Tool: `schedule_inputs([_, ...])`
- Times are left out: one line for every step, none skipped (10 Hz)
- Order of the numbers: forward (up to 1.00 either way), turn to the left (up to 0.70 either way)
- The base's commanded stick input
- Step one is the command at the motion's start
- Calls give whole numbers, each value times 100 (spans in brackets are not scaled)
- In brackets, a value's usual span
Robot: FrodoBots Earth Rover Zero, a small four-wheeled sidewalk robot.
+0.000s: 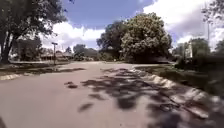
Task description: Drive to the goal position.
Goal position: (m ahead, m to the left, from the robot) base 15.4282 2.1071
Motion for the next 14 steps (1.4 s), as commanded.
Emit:
schedule_inputs([70,0])
schedule_inputs([70,0])
schedule_inputs([70,0])
schedule_inputs([70,0])
schedule_inputs([70,0])
schedule_inputs([70,0])
schedule_inputs([70,0])
schedule_inputs([70,0])
schedule_inputs([70,0])
schedule_inputs([70,0])
schedule_inputs([70,0])
schedule_inputs([70,0])
schedule_inputs([70,0])
schedule_inputs([70,0])
